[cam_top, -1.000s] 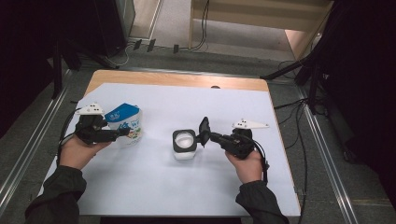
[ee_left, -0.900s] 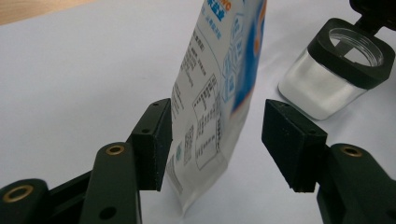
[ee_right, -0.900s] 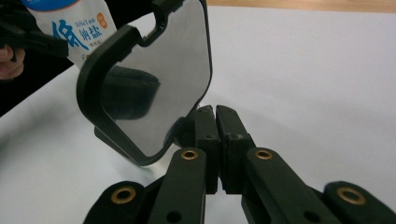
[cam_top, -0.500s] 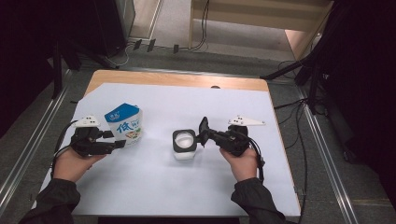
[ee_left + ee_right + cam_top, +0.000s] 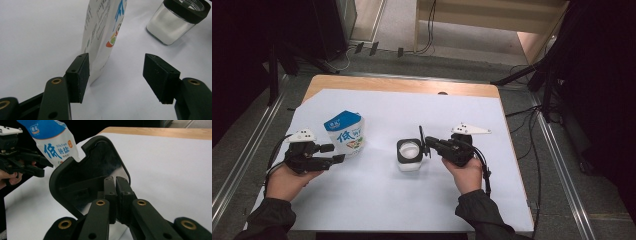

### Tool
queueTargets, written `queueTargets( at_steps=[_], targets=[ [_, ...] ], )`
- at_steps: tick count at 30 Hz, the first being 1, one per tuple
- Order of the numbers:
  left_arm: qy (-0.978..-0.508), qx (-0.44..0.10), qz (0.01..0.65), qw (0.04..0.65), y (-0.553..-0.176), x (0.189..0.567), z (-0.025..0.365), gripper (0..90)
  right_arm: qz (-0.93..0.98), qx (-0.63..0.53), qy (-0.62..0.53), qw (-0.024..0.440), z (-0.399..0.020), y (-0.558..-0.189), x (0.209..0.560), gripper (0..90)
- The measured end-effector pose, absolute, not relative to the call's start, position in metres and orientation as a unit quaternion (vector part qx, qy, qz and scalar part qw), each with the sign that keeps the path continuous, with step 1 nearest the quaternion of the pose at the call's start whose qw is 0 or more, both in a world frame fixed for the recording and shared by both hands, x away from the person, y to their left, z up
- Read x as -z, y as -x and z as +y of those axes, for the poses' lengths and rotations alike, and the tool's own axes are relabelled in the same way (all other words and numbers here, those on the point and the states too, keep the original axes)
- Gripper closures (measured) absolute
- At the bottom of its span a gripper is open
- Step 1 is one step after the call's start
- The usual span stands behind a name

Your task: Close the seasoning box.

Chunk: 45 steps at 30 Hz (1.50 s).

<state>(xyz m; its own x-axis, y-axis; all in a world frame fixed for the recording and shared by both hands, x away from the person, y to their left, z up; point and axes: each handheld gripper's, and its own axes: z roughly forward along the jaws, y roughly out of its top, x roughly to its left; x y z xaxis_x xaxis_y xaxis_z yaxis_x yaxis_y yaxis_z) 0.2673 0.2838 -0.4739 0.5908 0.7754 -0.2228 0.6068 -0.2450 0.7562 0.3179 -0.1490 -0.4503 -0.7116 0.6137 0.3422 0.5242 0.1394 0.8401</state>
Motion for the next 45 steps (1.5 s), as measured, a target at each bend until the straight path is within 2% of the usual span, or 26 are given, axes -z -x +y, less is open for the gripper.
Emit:
queueTargets(
  at_steps=[12,14,20,23,32,45],
  targets=[
    [-0.779,-0.093,0.452,0.425,-0.268,0.476,0.292,39.4,0.774,-0.526,-0.351,0.037,-0.130,-0.318,0.451,87.2],
    [-0.776,-0.094,0.455,0.427,-0.267,0.477,0.292,39.5,0.779,-0.522,-0.345,0.042,-0.129,-0.318,0.452,84.5],
    [-0.776,-0.095,0.455,0.426,-0.267,0.477,0.292,39.4,0.783,-0.518,-0.339,0.055,-0.131,-0.317,0.452,67.1],
    [-0.777,-0.095,0.455,0.425,-0.267,0.477,0.291,39.3,0.784,-0.516,-0.339,0.059,-0.135,-0.317,0.452,62.6],
    [-0.779,-0.095,0.453,0.424,-0.269,0.477,0.290,39.0,0.780,-0.507,-0.357,0.082,-0.156,-0.319,0.454,52.7],
    [-0.782,-0.093,0.446,0.425,-0.268,0.477,0.286,39.1,0.766,-0.509,-0.381,0.093,-0.181,-0.318,0.459,45.7]
  ],
)
